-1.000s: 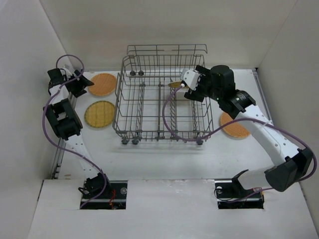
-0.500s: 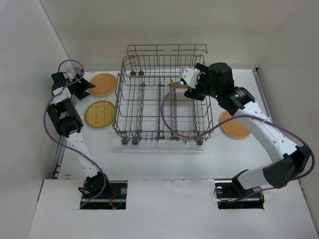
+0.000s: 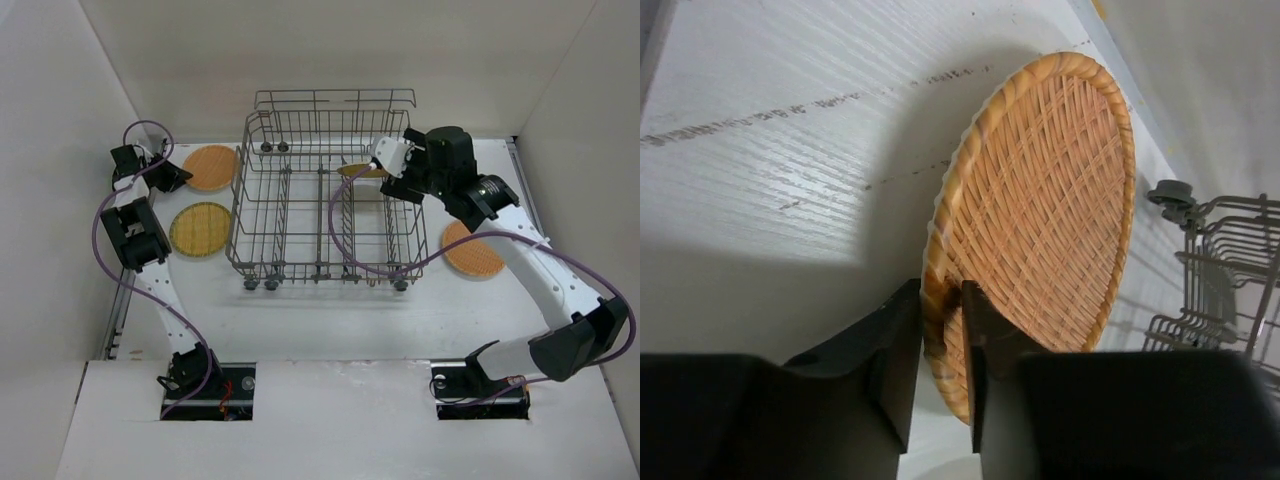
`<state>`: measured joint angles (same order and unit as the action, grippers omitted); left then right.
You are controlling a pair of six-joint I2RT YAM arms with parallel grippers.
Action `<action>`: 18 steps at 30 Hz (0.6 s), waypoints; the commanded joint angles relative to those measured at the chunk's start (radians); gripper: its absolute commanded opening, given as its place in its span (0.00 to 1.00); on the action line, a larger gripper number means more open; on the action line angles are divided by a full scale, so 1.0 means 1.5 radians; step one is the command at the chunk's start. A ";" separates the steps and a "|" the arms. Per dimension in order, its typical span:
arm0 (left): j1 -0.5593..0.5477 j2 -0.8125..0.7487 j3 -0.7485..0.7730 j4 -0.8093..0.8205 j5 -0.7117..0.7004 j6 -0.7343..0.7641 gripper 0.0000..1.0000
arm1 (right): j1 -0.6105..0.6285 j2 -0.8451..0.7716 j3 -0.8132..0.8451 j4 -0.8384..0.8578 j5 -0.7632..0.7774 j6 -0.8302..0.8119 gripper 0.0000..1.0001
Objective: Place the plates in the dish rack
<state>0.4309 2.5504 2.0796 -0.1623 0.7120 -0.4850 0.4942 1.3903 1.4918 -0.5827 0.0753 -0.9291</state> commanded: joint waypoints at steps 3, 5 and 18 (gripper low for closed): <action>-0.012 -0.001 0.002 0.020 -0.006 -0.002 0.09 | -0.031 -0.038 0.014 0.001 0.025 -0.005 0.87; -0.012 -0.023 -0.020 0.036 -0.019 -0.001 0.05 | -0.039 -0.044 0.005 0.002 0.024 -0.006 0.87; 0.042 -0.301 -0.228 0.089 -0.166 0.079 0.00 | -0.078 -0.072 -0.064 0.069 0.017 0.033 0.86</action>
<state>0.4576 2.2734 1.7786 -0.0727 0.5636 -0.4465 0.4049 1.3182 1.4113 -0.5617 0.1017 -0.9291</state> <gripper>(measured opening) 0.115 0.864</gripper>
